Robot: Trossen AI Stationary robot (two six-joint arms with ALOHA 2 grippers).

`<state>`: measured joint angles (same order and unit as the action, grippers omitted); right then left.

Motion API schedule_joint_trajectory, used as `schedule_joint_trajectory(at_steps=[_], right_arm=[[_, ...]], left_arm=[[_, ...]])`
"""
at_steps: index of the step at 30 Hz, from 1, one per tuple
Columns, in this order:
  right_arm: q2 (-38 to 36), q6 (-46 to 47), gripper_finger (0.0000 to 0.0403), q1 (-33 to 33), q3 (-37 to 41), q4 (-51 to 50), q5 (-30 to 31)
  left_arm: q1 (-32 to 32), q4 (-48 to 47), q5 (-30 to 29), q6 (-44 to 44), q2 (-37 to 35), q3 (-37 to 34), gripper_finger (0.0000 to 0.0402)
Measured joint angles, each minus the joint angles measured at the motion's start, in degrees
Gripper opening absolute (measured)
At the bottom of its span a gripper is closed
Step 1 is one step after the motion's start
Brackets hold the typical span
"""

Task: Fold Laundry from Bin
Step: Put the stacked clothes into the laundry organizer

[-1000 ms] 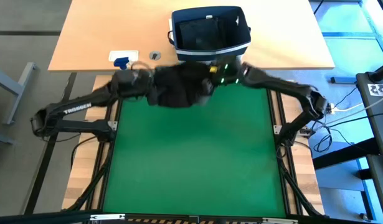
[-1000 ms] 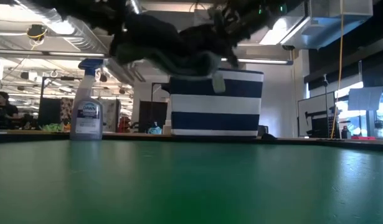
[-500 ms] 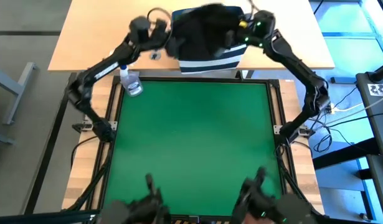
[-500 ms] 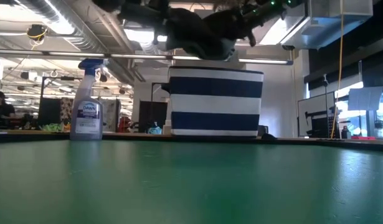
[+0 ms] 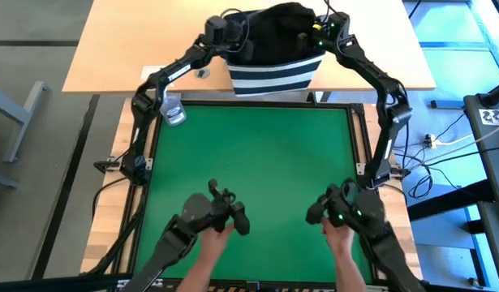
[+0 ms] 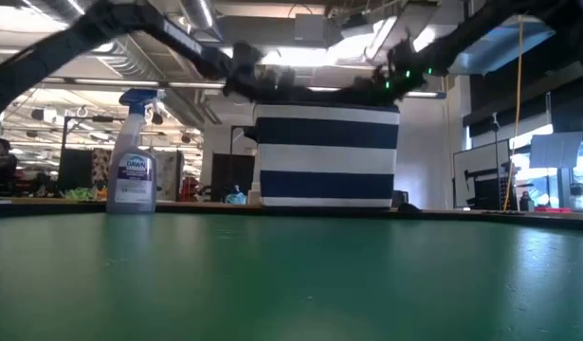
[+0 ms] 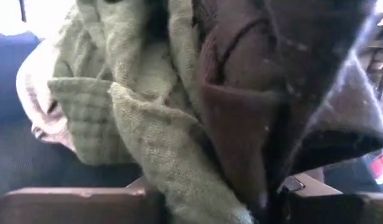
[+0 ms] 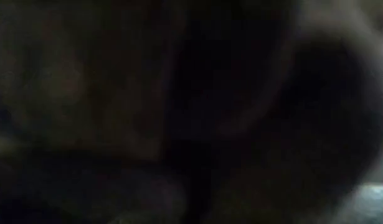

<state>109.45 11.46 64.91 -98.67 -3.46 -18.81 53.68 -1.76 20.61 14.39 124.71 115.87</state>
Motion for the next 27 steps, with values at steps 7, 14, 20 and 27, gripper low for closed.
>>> schedule_joint_trajectory(at_steps=[7,14,20,27], right_arm=[[5.30,-0.54,0.0138,1.78,-0.39,-0.50,-0.22],[4.92,-1.62,0.0257,1.81,-0.20,0.66,1.06],[2.84,-4.04,0.0285,1.81,0.22,-1.17,0.22],[-2.02,-5.92,0.0263,2.05,0.32,-8.01,2.54]], left_arm=[[1.30,-0.49,-1.18,4.67,3.49,0.55,0.0154],[2.11,-8.89,-1.80,4.44,3.78,6.43,0.0197],[2.48,-25.53,0.82,-5.42,3.69,17.19,0.0225],[2.83,-36.10,-3.10,-10.75,-1.76,17.31,0.0224]])
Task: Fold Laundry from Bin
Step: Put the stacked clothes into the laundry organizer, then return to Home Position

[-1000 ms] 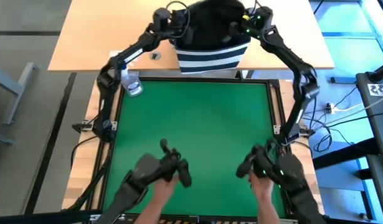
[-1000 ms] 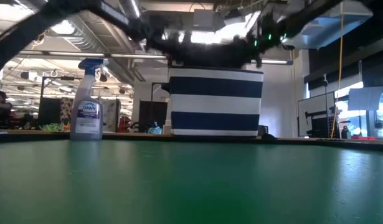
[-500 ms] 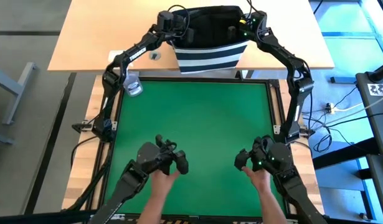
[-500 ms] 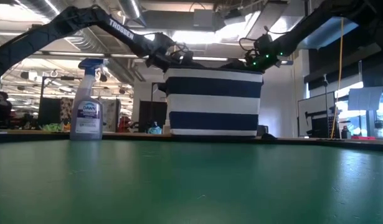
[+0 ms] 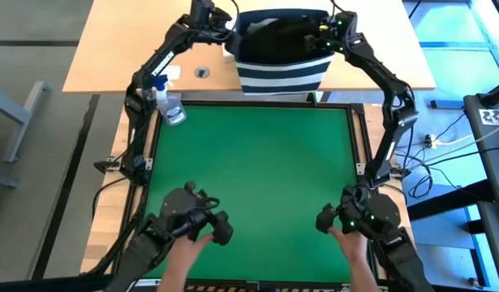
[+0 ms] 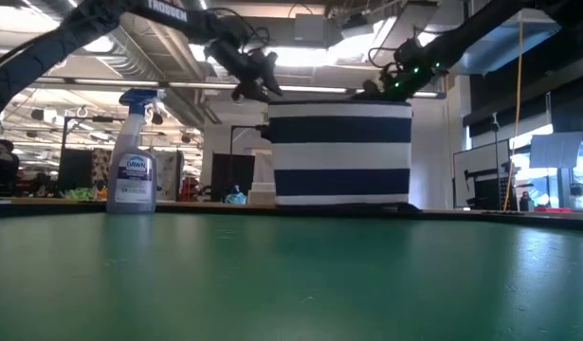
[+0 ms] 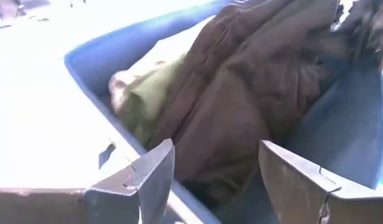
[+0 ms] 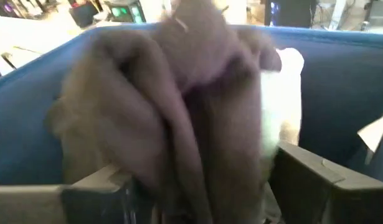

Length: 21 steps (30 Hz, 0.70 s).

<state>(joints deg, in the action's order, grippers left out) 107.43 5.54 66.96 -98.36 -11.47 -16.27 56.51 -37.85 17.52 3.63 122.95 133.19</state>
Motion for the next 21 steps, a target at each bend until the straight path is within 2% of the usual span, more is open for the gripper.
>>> schedule_joint_trajectory(at_steps=[6,10,17,21], right_arm=[[-3.72,-2.75,0.0258,-0.09,-0.09,-7.43,0.07],[-6.77,-2.83,0.0257,-0.20,-0.14,-12.38,0.82],[-15.16,-2.75,0.0257,-0.52,-0.25,-25.24,10.21],[-21.71,-2.73,0.0247,-5.40,-0.27,-31.90,21.13]], left_arm=[[-0.52,-6.96,-3.93,-4.56,-4.21,-0.02,0.0224],[-1.66,-9.08,-3.89,-6.90,-8.25,0.00,0.0224],[-4.09,-14.84,-4.71,-11.49,-15.15,0.01,0.0224],[-5.63,-20.62,-4.78,-12.84,-18.31,-0.07,0.0224]])
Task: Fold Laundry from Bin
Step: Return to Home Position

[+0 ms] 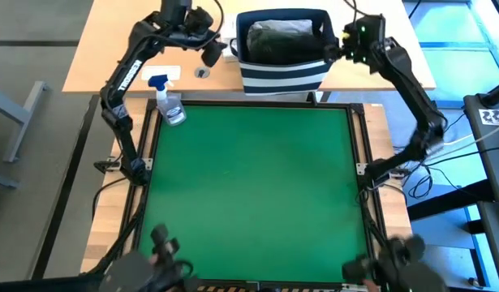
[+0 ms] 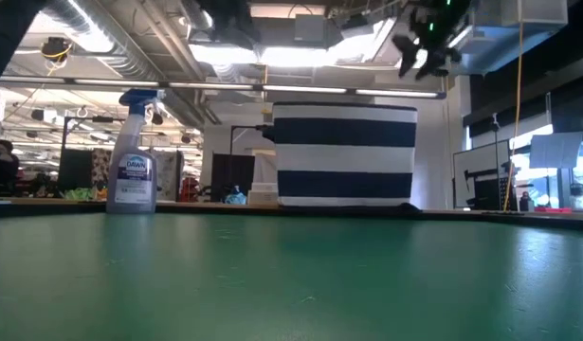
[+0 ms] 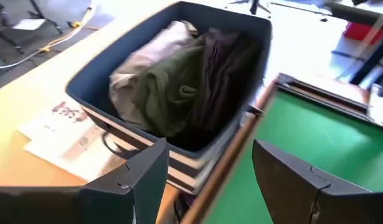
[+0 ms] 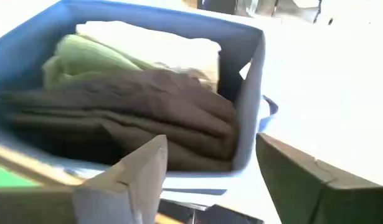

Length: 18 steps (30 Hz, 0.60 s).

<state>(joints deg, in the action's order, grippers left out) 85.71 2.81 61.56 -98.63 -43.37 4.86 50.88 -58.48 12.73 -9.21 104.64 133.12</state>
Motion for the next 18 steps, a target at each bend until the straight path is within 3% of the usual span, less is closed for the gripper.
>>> schedule_joint_trajectory(at_steps=[5,10,14,18], right_arm=[[-8.66,0.20,0.0176,-10.44,3.84,-1.32,12.17],[-18.09,1.16,0.0076,-21.50,13.80,2.53,20.68],[-25.62,1.42,0.0016,-28.27,24.86,7.20,16.84],[-32.29,3.58,0.0010,-33.00,36.97,16.48,8.13]], left_arm=[[-3.11,-4.00,0.27,-0.38,-5.96,-2.53,0.0224],[-6.28,0.62,-2.48,0.75,-16.81,-17.00,0.0224],[-8.36,8.86,-4.44,2.44,-28.16,-33.16,0.0224],[-11.89,17.84,-3.10,3.93,-39.26,-49.08,0.0224]])
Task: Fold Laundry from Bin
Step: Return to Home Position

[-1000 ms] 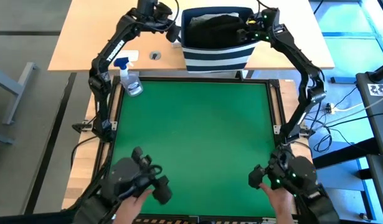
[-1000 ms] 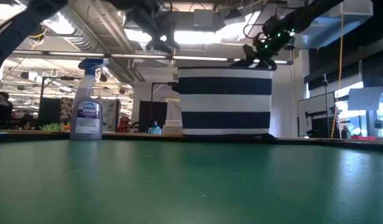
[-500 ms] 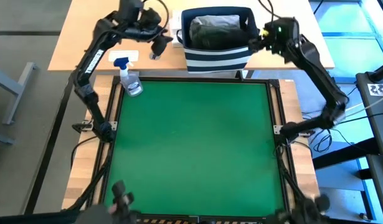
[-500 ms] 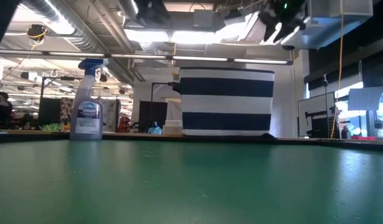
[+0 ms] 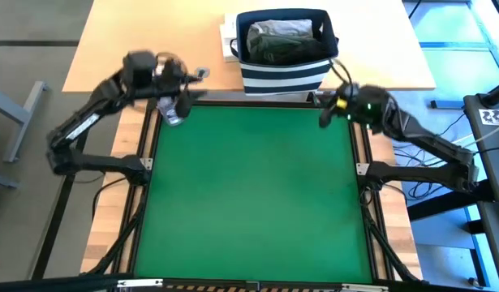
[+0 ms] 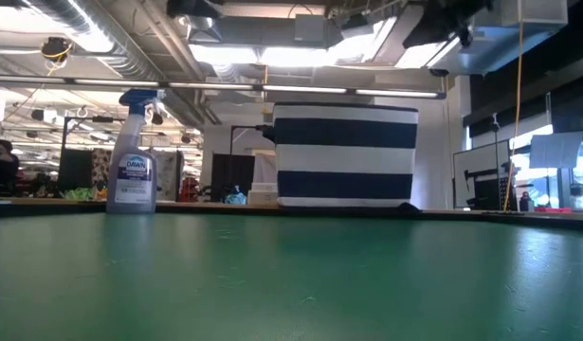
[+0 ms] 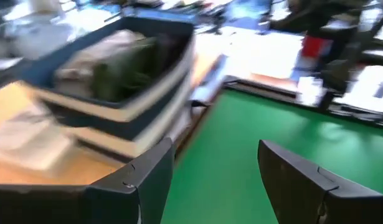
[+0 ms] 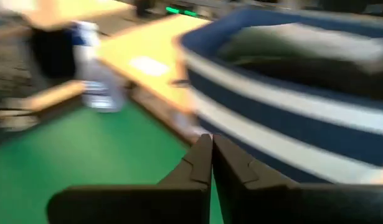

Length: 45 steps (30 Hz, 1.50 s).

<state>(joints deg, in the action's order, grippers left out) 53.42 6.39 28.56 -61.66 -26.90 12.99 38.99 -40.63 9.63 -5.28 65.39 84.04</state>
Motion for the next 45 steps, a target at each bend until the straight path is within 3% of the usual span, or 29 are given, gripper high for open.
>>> schedule_joint_trajectory(at_steps=[6,10,13,20,28,34,39,45], right_arm=[[-6.66,0.87,0.0036,-6.22,15.20,10.19,-9.34],[-8.73,5.77,0.0039,-7.84,18.28,8.24,-12.62],[-10.13,1.41,0.0039,-10.63,21.17,11.28,-18.24],[-14.30,-0.31,0.0040,-14.93,34.43,26.25,-19.59],[-22.27,3.97,0.0040,-15.10,49.43,41.35,-24.20],[-28.72,6.06,0.0040,-15.09,56.84,43.77,-24.19],[-34.95,8.49,0.0040,-15.09,61.27,42.93,-24.73],[-42.04,8.37,0.0040,-15.09,61.25,32.32,-24.87]], left_arm=[[-5.08,4.98,-0.73,1.10,-11.37,-16.15,0.0224],[-7.75,8.66,1.22,3.00,-16.33,-23.28,0.0224],[-11.02,15.99,1.66,2.37,-19.58,-32.17,0.0224],[-16.68,37.21,-3.00,9.93,-27.61,-56.23,0.0224],[-20.47,54.32,-3.76,13.95,-37.48,-75.08,0.0224],[-20.84,56.03,-4.67,14.55,-48.29,-83.65,0.0224],[-20.84,48.38,-5.10,13.90,-54.61,-83.62,0.0224],[-20.80,43.78,-5.42,13.80,-59.24,-83.62,0.0224]])
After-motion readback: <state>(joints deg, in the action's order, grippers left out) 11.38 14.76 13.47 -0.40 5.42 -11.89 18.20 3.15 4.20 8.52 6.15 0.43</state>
